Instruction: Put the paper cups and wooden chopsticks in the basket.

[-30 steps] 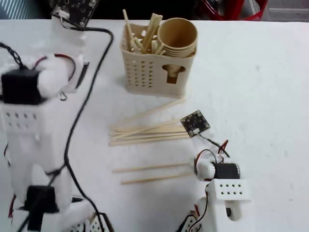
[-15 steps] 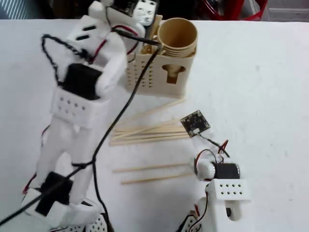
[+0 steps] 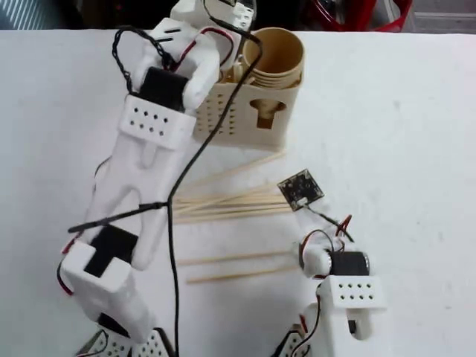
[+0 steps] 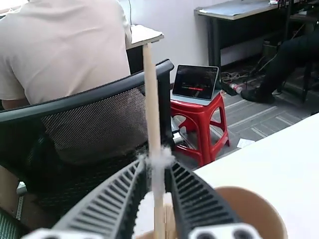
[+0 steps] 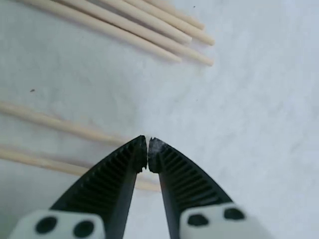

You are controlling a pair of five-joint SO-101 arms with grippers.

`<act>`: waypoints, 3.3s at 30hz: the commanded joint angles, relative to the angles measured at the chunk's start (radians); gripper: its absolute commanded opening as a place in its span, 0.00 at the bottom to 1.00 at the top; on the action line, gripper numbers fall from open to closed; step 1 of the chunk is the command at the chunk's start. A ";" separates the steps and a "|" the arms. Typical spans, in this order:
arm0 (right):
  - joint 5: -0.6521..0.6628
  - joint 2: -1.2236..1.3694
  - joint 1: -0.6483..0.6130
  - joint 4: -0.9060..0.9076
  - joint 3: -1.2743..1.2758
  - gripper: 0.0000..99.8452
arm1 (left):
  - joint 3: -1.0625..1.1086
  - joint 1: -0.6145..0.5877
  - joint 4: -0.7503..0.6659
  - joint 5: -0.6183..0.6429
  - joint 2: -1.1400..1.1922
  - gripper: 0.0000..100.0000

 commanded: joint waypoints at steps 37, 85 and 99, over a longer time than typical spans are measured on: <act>0.008 -0.501 0.064 0.130 0.120 0.02 | 0.887 0.004 0.328 -0.519 -0.110 0.14; 0.044 -0.532 0.031 0.147 0.146 0.02 | 0.344 0.108 0.620 -0.480 0.426 0.07; 0.044 -0.533 0.033 0.143 0.146 0.02 | 0.342 0.114 0.730 -0.445 0.203 0.02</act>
